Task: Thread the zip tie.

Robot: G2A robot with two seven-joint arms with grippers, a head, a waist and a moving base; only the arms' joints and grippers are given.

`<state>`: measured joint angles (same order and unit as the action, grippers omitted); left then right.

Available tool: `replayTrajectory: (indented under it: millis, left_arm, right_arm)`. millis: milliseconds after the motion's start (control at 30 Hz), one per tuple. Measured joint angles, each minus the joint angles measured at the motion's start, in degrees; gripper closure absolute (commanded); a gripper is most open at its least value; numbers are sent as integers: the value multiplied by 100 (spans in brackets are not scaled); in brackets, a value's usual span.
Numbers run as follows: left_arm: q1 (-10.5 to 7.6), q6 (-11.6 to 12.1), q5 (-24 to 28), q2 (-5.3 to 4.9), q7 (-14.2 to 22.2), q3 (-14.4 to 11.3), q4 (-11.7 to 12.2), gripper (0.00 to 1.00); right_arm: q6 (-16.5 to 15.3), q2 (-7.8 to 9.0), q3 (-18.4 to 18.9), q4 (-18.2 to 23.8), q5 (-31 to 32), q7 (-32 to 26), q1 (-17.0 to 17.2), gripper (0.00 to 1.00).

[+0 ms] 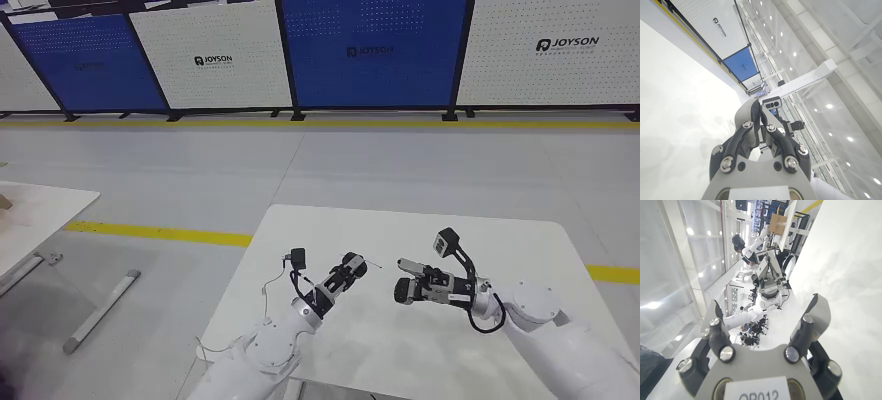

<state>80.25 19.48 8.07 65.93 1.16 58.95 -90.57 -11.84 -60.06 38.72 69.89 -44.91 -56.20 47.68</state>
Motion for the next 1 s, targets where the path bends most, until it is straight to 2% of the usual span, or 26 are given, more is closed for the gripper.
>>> replayTrajectory:
  millis: [33, 100, 200, 333, 400, 467, 733, 800, 900, 967, 1000]
  left_arm:
    - [0, 0, 0, 0, 0, 0, 0, 100]
    - [0, 0, 0, 0, 0, 0, 0, 100]
    - [0, 0, 0, 0, 0, 0, 0, 100]
    - [0, 0, 0, 0, 0, 0, 0, 100]
    - [0, 0, 0, 0, 0, 0, 0, 100]
    - [0, 0, 0, 0, 0, 0, 0, 100]
    - [0, 0, 0, 0, 0, 0, 0, 100]
    - [0, 0, 0, 0, 0, 0, 0, 100]
    - [0, 0, 0, 0, 0, 0, 0, 100]
    - [0, 0, 0, 0, 0, 0, 0, 100]
    - [0, 0, 0, 0, 0, 0, 0, 100]
  right_arm:
    - [80, -11, 44, 11, -184, -99, 47, 0]
    - [442, -44, 162, -147, -893, -513, 90, 0]
    - [1053, -144, 211, -588, -1685, -1065, -72, 0]
    - [1899, -350, 52, -1194, -2139, -1207, -368, 0]
    - [2207, -435, -39, -1411, -2171, -1179, -495, 0]
    - [2285, -462, -70, -1473, -2132, -1157, -541, 0]
    - [2271, -457, -60, -1454, -2135, -1148, -525, 0]
    - [2446, -461, -23, -1346, -2177, -991, -481, 0]
    - [2886, -485, 15, -1195, -2150, -717, -520, 0]
    - [3157, -536, -57, -1173, -2155, -565, -563, 0]
    - [3185, -568, -118, -1211, -2211, -521, -585, 0]
